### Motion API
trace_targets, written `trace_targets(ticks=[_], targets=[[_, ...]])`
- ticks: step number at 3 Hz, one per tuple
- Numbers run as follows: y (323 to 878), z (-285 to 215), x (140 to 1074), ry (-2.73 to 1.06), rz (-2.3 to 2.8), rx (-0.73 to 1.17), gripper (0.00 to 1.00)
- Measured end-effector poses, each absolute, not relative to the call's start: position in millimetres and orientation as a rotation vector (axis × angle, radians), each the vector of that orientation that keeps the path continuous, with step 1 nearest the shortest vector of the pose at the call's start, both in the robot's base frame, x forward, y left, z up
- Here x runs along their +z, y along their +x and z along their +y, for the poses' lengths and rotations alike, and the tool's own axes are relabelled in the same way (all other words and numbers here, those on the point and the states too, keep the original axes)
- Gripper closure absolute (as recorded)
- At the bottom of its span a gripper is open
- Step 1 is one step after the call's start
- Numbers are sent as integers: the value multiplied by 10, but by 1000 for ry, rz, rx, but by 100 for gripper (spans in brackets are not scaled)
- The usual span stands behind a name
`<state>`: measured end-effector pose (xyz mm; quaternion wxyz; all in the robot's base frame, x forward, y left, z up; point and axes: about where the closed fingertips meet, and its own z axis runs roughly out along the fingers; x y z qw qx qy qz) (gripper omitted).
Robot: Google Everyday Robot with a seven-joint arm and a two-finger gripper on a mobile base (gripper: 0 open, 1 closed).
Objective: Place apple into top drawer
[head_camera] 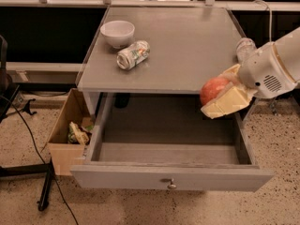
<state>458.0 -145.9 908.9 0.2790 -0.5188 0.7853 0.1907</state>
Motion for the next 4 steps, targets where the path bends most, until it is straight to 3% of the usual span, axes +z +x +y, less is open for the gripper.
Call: trace_targets(ticks=[4], targets=[[5164,-1575,8124,-1512,1932,405,100]])
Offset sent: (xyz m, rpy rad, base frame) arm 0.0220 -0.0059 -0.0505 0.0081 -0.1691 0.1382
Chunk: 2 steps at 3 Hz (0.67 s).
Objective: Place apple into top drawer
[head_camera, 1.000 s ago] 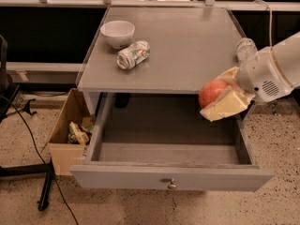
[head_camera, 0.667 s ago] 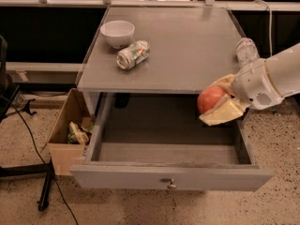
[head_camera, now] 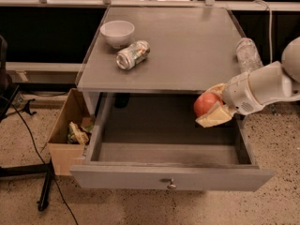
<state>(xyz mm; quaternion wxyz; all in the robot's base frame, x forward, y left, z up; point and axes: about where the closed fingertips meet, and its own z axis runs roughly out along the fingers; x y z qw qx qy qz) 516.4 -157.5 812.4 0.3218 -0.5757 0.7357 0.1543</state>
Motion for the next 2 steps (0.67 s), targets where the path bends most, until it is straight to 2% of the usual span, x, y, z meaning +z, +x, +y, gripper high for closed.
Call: trace_targets(ticks=[2], targets=[[5421,-1761,7547,-1467,2030,403,100]])
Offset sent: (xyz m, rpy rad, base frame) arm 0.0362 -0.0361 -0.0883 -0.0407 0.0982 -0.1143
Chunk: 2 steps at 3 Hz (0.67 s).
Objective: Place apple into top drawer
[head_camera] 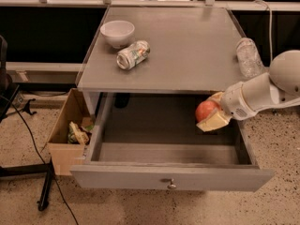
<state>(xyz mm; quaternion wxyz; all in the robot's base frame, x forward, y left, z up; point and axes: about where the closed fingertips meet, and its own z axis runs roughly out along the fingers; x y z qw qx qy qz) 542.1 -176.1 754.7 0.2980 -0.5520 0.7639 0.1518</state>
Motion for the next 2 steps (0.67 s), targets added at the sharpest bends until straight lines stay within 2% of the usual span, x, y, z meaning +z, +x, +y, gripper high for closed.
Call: trace_targets(ticks=[2], targets=[[5314,-1691,7366,-1485,1989,451,100]])
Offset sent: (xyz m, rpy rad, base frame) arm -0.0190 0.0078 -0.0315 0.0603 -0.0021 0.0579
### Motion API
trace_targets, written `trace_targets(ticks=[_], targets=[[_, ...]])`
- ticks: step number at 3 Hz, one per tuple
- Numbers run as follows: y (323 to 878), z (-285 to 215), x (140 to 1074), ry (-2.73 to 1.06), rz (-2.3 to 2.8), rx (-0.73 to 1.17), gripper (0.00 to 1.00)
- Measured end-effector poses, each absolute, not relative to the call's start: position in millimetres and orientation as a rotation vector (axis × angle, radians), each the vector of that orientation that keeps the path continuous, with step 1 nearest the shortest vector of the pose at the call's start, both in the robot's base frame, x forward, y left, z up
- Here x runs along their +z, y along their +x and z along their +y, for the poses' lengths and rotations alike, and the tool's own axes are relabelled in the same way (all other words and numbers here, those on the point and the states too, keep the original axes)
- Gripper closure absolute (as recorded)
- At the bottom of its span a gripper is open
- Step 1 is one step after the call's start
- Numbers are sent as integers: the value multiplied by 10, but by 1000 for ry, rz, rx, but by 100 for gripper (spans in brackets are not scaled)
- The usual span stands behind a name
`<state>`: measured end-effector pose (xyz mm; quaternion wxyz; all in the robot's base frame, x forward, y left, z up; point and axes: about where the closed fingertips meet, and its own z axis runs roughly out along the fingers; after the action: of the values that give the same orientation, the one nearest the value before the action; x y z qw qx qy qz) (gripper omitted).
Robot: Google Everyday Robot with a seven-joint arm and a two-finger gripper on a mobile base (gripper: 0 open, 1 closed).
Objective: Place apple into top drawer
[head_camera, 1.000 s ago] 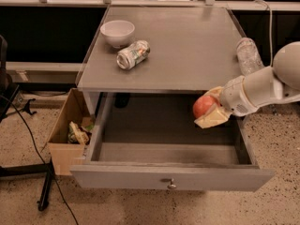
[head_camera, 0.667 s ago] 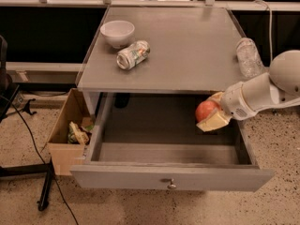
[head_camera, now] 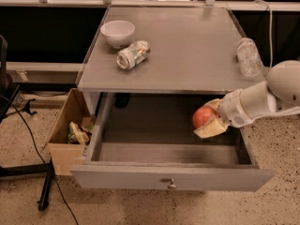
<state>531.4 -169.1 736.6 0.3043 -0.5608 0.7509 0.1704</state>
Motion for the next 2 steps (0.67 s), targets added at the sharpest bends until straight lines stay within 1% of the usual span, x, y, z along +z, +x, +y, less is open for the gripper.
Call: trace_targets(ticks=[2], targets=[[5181,-1554,6927,-1475,1905,517,100]])
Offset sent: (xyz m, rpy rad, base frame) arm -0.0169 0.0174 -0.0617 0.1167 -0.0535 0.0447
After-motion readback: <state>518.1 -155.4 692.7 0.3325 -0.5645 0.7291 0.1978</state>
